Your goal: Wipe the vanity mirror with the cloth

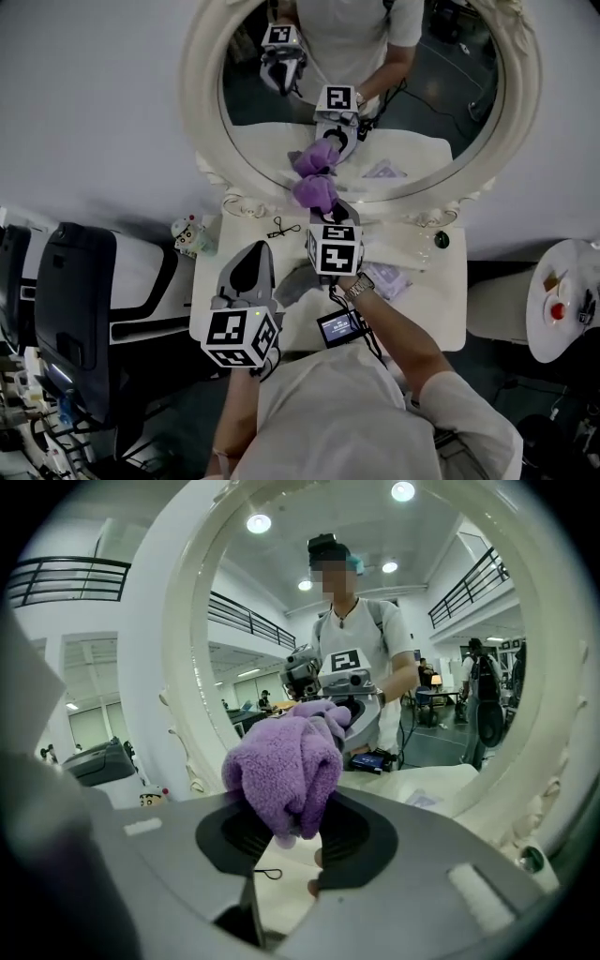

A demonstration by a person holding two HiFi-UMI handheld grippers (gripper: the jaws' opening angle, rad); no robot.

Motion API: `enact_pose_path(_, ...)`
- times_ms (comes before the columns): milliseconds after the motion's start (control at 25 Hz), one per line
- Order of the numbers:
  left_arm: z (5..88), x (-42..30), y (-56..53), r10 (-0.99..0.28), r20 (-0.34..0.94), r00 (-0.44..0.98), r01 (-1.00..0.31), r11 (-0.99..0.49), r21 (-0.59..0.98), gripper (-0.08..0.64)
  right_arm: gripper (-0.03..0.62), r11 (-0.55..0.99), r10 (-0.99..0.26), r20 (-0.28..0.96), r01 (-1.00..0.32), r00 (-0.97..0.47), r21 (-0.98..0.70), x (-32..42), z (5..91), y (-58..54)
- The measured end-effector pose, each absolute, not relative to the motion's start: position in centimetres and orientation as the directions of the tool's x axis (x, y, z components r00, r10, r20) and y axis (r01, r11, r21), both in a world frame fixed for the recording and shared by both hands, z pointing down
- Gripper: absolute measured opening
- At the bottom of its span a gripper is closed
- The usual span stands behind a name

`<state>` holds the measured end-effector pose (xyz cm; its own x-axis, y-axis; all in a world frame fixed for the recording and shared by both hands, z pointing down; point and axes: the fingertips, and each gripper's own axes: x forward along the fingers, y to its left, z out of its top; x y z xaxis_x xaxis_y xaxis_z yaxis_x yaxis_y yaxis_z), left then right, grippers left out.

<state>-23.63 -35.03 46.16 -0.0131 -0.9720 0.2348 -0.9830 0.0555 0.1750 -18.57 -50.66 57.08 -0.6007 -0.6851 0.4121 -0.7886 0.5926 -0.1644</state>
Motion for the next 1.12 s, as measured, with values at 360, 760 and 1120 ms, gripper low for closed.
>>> enact_pose_path(360,46.4,-13.8,-39.3,-0.965,0.217,0.147,-0.975,-0.105,0.196,0.002,0.12,0.471,-0.772,0.424,-0.874,-0.475,-0.121,-5.8,57.3,-54.3)
enact_pose_path(760,46.5,-8.7,-40.9,-0.953,0.211,0.216,-0.964,-0.174,0.2,0.002,0.12,0.364,-0.825,0.428,-0.926,-0.369,-0.097,2.5,57.2,-56.6)
enact_pose_path(1120,46.8,-11.3,-38.8,-0.955,0.221,0.2,-0.967,-0.155,0.203,0.002,0.118,0.344,-0.821,0.437,-0.929,-0.367,-0.133,0.4,57.3,-54.7)
